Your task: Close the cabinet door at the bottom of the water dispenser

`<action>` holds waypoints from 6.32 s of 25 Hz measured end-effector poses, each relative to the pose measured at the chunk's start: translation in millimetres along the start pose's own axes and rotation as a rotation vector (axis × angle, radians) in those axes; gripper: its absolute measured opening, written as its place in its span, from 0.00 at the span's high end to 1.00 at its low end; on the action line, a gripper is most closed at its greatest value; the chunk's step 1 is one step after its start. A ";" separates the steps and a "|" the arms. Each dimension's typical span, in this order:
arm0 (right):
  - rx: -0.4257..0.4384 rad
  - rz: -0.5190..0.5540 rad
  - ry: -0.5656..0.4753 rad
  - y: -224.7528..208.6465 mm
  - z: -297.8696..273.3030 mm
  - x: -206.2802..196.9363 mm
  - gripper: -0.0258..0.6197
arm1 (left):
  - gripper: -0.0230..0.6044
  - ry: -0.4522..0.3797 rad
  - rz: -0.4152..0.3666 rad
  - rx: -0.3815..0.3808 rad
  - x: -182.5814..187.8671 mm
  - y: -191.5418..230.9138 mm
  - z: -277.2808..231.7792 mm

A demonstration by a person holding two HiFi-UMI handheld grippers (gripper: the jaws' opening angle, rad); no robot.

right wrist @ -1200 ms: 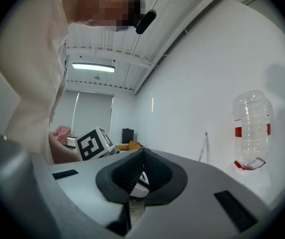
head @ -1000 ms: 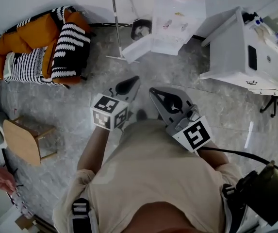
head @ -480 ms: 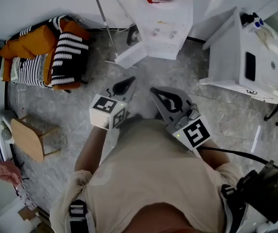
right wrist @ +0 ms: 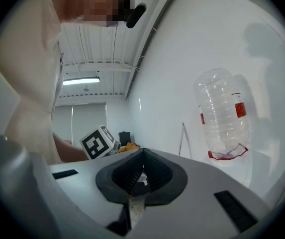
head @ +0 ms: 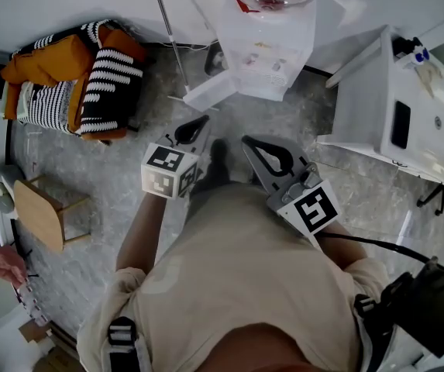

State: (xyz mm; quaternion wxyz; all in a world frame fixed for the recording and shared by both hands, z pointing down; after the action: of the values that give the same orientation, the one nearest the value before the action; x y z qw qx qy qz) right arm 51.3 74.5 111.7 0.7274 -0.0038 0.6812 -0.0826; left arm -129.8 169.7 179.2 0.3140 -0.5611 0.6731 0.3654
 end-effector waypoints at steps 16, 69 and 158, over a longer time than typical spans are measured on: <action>-0.080 -0.022 0.156 -9.0 -142.2 -27.3 0.94 | 0.98 0.034 0.047 -0.062 -6.2 174.6 -36.7; -0.135 -0.502 0.414 -35.6 -160.5 -265.9 0.94 | 0.56 0.822 -0.127 -0.011 -367.8 355.2 -324.7; -0.420 -0.686 0.368 -78.6 -3.7 -324.9 0.94 | 0.54 1.068 -0.129 -0.149 -445.4 201.0 -355.2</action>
State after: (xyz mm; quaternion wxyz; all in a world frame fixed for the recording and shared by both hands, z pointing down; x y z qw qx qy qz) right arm 19.7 38.0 442.5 0.5078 -0.3627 0.7608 -0.1783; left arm -255.2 124.7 768.4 -0.0907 -0.7295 0.6756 0.0563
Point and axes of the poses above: the fingertips, and each gripper's own axes: z backward along the fingers, y to its left, x out of its top, the point moved 9 cm from there along z, backward along the fingers, and after that the axes turned 5 degrees about -y, right-handed, at the moved point
